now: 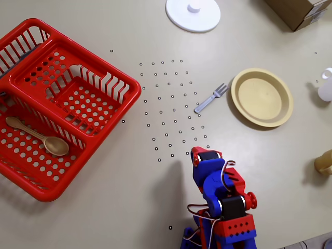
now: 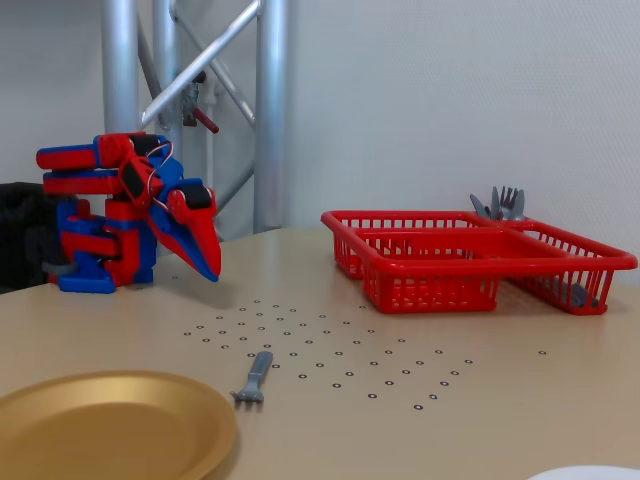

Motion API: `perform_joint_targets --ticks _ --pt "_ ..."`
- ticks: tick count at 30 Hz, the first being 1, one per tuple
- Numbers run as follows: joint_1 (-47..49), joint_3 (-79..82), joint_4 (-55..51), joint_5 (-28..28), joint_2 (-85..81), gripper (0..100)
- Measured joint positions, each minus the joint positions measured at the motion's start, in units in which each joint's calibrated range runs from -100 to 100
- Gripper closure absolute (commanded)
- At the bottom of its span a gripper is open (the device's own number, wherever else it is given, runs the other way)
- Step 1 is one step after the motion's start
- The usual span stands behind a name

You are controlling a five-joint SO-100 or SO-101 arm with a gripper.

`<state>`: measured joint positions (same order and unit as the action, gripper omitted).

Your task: Push the fork on the left side of the plate

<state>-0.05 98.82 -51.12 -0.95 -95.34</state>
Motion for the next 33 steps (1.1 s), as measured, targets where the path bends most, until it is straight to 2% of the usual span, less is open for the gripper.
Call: perform_joint_targets --ticks 23,27,33 --pt "1.37 0.00 0.00 -1.66 0.00 100" --pt "6.37 0.09 -0.08 -6.64 0.00 100" --pt "8.83 0.09 -1.84 -12.31 -0.08 100"
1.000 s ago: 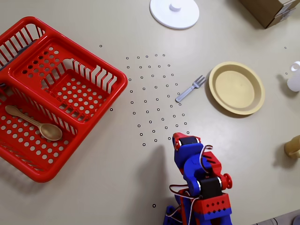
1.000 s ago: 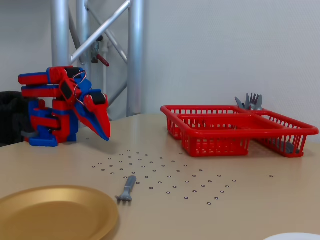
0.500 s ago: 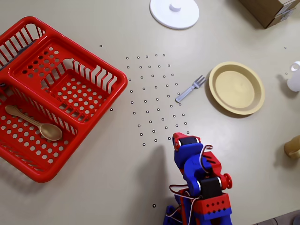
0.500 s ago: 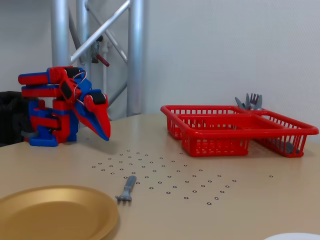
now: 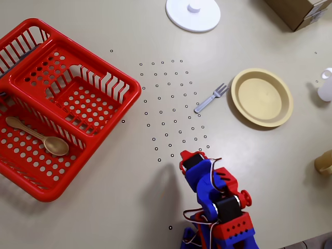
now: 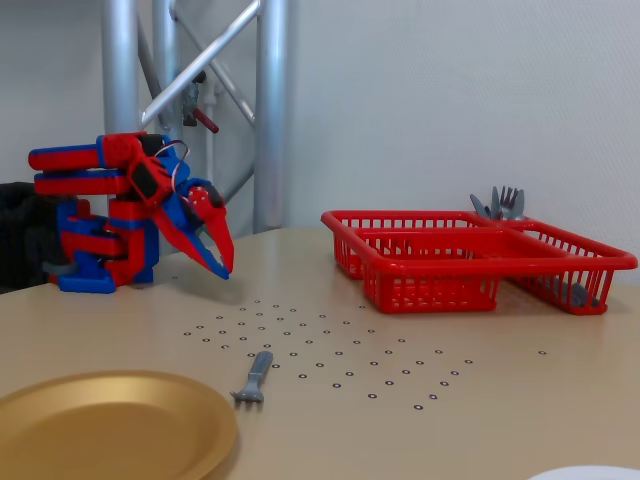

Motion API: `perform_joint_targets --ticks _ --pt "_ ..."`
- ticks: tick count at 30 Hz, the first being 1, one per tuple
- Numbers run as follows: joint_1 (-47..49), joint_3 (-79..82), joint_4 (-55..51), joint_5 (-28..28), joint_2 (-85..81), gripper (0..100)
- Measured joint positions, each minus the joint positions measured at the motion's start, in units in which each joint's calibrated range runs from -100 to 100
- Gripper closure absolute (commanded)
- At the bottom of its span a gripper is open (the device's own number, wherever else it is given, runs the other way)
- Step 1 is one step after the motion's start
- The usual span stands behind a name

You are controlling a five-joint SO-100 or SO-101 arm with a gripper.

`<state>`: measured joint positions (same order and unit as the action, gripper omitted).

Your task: Push the fork on the left side of the plate

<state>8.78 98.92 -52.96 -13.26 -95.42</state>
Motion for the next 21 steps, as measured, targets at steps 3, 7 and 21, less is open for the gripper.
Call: perform_joint_targets --ticks 3,7,21 --pt "1.91 0.00 -0.72 0.29 0.16 100" --pt "0.91 -2.08 2.00 3.52 7.11 100" --pt "-5.46 -54.97 -2.40 14.99 58.99 100"
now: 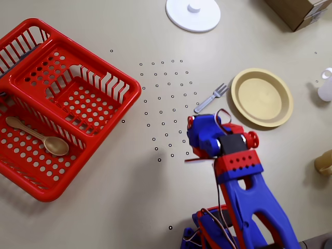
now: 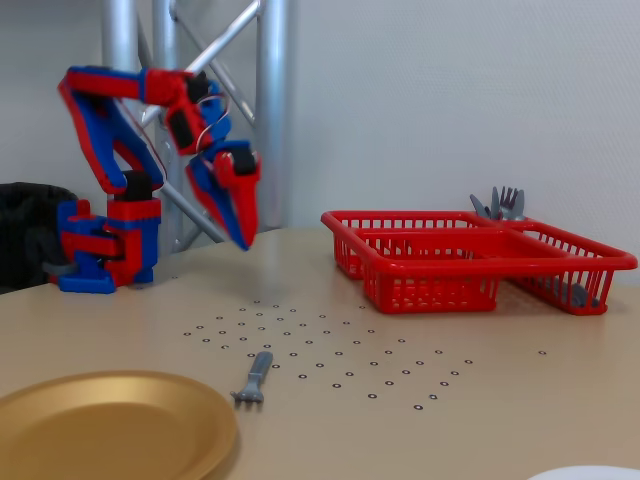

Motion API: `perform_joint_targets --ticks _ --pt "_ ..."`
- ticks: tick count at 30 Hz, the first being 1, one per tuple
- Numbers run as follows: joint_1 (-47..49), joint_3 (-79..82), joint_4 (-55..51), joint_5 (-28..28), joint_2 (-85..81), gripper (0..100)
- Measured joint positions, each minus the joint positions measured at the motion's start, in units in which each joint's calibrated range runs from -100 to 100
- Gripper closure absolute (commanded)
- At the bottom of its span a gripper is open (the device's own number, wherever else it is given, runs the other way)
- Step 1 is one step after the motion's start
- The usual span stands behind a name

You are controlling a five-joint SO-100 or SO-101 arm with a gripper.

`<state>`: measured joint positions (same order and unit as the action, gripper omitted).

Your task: Push the fork on the left side of the plate

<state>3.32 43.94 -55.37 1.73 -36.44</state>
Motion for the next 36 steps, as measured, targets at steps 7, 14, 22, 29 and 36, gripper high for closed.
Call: perform_joint_targets --ticks 7,14,22,29,36 --pt "-1.55 -20.25 -3.61 3.22 17.48 100" --pt "-3.55 -40.51 -8.73 5.52 35.95 100" --pt "-5.10 -61.39 -14.90 7.28 53.59 100" --pt "-8.19 -73.69 -18.75 7.28 65.36 100" --pt "-8.74 -80.38 -21.79 7.28 71.00 100"
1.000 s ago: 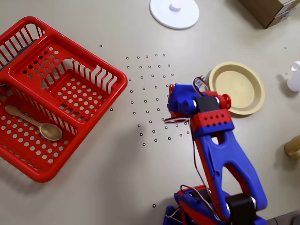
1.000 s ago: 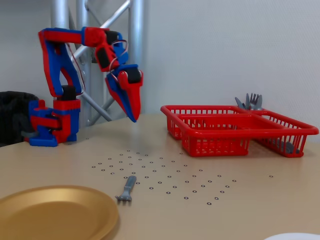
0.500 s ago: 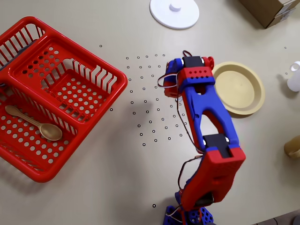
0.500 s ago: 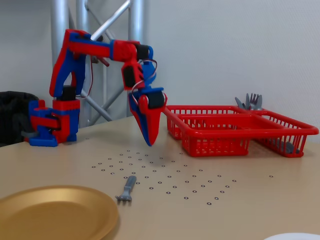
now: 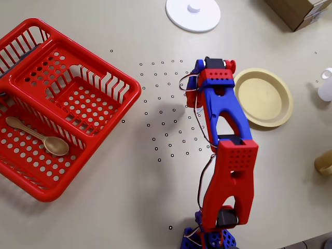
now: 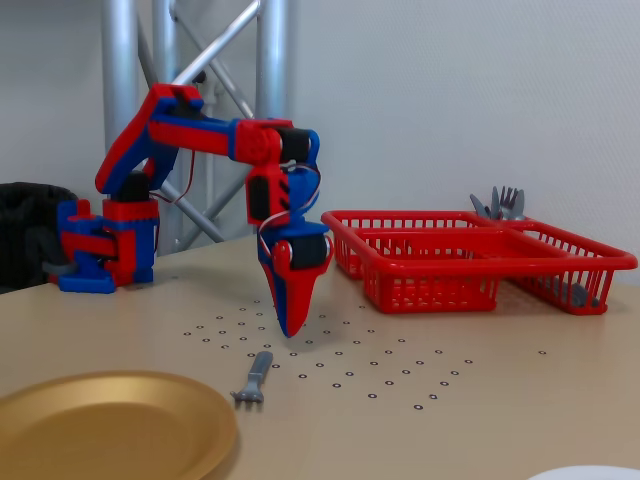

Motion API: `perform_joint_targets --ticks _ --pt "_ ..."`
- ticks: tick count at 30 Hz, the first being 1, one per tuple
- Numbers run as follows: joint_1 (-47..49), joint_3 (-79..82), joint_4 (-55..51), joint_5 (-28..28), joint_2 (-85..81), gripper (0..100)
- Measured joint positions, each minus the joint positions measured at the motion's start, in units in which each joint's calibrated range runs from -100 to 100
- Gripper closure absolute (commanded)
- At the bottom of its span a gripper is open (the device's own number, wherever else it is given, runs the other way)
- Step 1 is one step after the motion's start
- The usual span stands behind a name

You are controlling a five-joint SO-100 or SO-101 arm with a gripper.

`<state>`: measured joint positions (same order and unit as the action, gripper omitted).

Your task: Push the fork on the left side of the plate

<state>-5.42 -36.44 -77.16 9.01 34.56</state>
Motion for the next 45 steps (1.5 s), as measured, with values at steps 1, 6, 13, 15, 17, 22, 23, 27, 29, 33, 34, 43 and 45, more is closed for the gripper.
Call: perform_joint_targets --ticks 1,6,13,15,17,22,23,27,29,33,34,43,45 --pt "0.18 -0.63 -0.24 0.00 0.57 100" --pt "0.27 -2.98 -0.32 0.00 2.78 100" --pt "-0.36 -7.59 -2.48 0.00 6.37 100" --pt "-0.27 -10.40 -3.13 0.00 7.60 100" --pt "-0.64 -12.39 -3.13 0.00 8.58 100" --pt "-1.82 -15.19 -3.13 0.00 10.62 100" --pt "-1.91 -15.37 -3.13 0.00 10.70 100" --pt "-2.82 -15.37 -3.13 0.00 10.70 100" --pt "-3.28 -15.37 -3.13 -0.05 10.70 100" --pt "-4.19 -15.37 -3.13 -0.54 10.70 100" --pt "-4.55 -15.37 -3.13 -0.78 10.70 100" --pt "-5.74 -13.92 -2.40 -2.10 10.70 100" --pt "-5.83 -13.02 -2.00 -2.39 10.46 100"
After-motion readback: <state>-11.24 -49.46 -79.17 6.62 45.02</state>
